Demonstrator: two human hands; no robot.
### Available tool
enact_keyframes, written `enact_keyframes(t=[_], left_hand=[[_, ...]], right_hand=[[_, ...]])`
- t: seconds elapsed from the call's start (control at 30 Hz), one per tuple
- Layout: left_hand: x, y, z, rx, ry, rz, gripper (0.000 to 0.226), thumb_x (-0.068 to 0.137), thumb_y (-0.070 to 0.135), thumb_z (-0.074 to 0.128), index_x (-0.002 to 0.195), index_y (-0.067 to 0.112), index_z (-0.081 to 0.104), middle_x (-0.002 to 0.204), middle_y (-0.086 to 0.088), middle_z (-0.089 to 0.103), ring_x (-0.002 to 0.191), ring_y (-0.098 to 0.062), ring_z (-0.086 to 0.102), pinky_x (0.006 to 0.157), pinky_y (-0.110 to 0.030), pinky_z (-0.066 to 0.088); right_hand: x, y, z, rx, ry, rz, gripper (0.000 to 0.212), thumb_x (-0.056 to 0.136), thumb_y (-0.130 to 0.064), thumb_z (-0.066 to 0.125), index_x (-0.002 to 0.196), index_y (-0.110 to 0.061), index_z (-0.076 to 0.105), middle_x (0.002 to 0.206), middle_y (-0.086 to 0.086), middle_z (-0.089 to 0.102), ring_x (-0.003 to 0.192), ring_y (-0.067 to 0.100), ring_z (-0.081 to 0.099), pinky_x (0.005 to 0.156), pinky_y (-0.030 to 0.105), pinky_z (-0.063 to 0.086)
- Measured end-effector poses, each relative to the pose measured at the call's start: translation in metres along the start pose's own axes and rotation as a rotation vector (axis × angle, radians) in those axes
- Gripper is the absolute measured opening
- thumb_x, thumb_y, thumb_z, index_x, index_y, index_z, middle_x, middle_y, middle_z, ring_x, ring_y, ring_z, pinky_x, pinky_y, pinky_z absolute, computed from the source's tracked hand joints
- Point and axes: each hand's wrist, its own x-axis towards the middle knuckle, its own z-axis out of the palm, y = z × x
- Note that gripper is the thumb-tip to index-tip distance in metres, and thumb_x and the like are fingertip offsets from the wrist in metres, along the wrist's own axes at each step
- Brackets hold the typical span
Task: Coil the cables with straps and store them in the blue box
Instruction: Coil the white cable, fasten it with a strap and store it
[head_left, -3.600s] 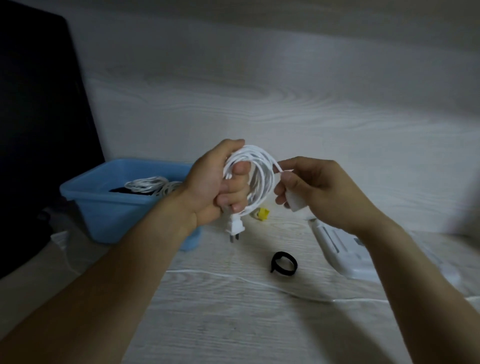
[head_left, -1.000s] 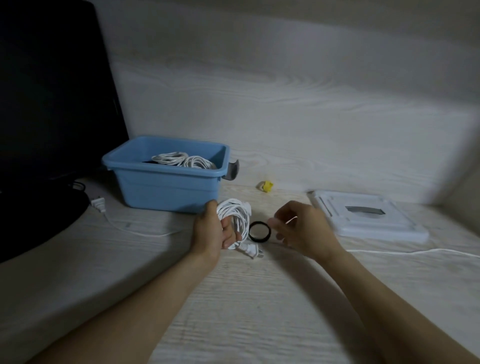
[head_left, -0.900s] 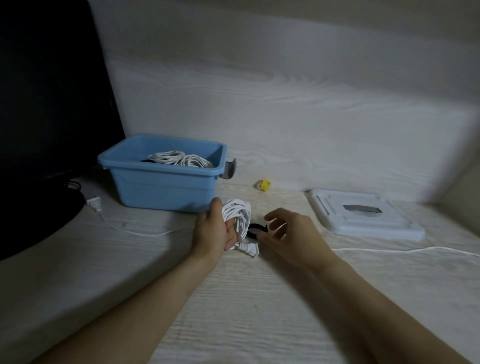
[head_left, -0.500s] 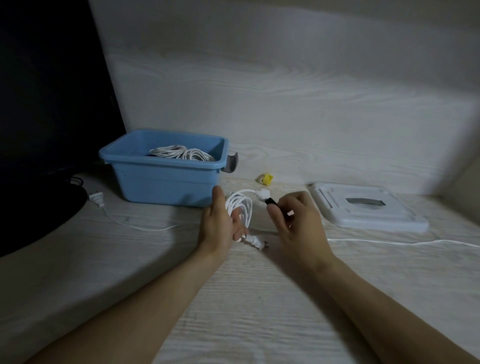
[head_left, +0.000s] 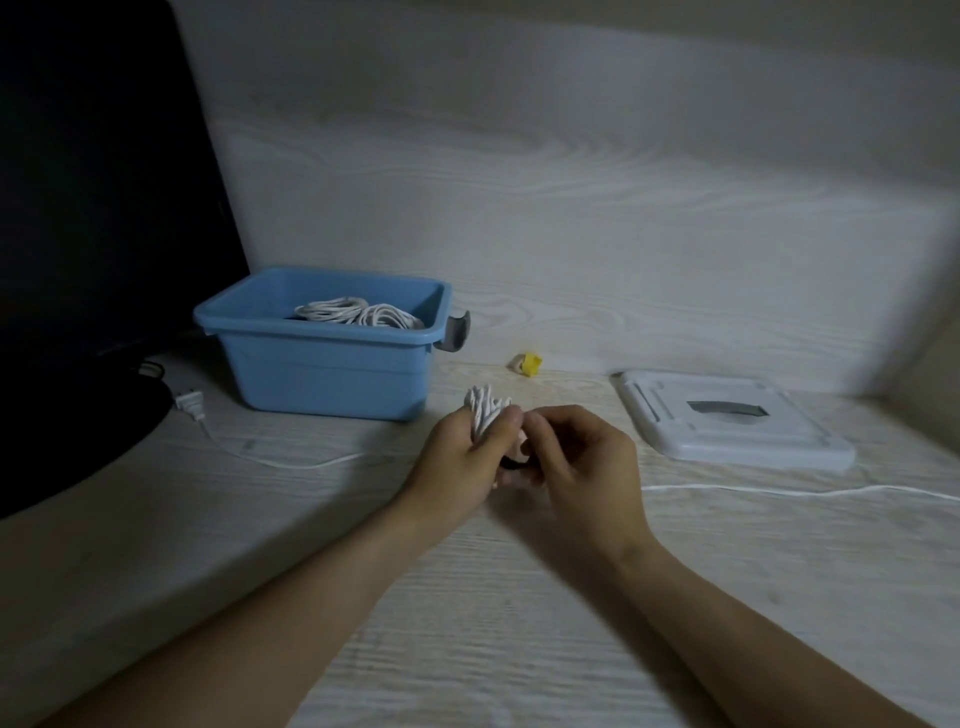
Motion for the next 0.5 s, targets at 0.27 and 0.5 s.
enact_keyframes(t=[0.27,0.5], left_hand=[[-0.010,-0.002,-0.010,-0.028,0.358,-0.144,0.056,0.100,0.043,0.047,0.063,0.003,0.059,0.051,-0.016,0.057,0.045,-0.017,0.055,0.045,-0.025,0.042],[-0.012,0.005,-0.007,-0.126,0.355,-0.191,0.047,0.095,0.039,0.058,0.055,0.012,0.061,0.052,-0.003,0.053,0.051,-0.014,0.052,0.052,-0.026,0.043]], right_hand=[[-0.005,0.006,0.009,0.022,-0.166,-0.061,0.016,0.098,-0.022,0.060,0.087,-0.015,0.070,0.069,-0.007,0.067,0.056,0.004,0.059,0.055,0.020,0.045],[-0.007,0.003,0.011,0.212,-0.064,-0.006,0.012,0.081,-0.017,0.080,0.086,-0.013,0.071,0.068,0.006,0.069,0.054,0.022,0.065,0.053,0.031,0.051]])
